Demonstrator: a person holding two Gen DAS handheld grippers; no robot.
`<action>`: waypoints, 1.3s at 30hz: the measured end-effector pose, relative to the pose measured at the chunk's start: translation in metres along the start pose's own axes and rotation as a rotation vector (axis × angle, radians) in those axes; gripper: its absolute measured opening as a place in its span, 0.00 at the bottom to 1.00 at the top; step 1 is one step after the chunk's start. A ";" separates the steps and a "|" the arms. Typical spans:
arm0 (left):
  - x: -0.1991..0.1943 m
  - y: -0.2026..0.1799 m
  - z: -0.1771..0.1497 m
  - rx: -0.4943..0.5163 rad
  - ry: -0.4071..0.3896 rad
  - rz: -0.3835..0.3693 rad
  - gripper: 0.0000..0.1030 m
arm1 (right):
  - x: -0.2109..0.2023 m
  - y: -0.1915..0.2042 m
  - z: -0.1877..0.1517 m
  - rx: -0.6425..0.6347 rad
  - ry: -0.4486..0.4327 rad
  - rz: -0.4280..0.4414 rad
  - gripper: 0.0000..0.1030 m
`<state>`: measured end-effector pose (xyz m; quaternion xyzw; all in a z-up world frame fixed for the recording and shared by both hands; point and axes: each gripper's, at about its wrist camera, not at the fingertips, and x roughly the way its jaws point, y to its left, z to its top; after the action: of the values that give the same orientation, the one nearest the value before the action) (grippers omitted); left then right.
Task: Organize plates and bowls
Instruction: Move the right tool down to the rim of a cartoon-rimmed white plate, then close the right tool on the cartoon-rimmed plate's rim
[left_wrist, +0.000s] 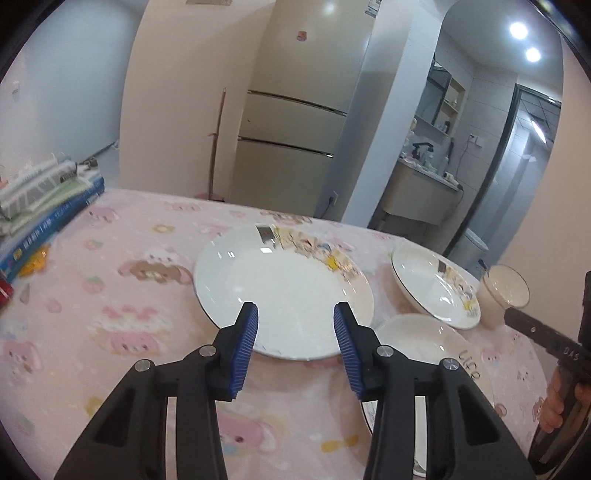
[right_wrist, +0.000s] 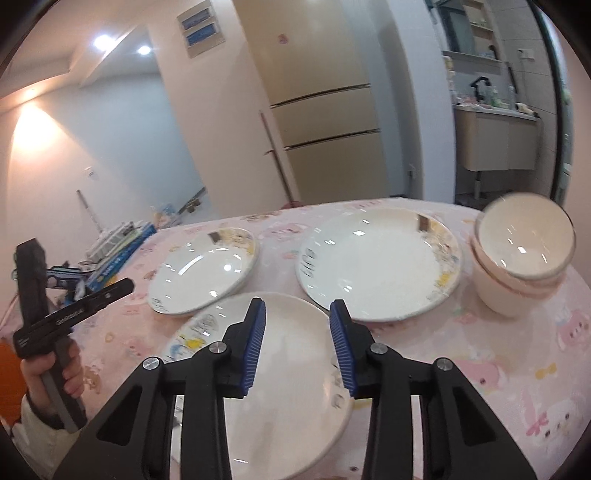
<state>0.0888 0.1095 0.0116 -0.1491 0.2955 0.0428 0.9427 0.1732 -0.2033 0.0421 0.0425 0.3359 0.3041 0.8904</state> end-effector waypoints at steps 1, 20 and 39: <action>-0.003 0.001 0.009 0.015 -0.007 0.019 0.45 | 0.003 0.006 0.010 -0.004 0.007 0.016 0.34; 0.063 0.087 0.031 -0.173 0.018 0.000 0.45 | 0.158 0.055 0.083 0.133 0.222 0.025 0.35; 0.095 0.100 0.004 -0.304 0.160 -0.057 0.33 | 0.210 0.040 0.049 0.154 0.425 0.043 0.27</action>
<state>0.1519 0.2051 -0.0652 -0.3014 0.3554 0.0483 0.8834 0.3071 -0.0449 -0.0290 0.0524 0.5371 0.2984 0.7872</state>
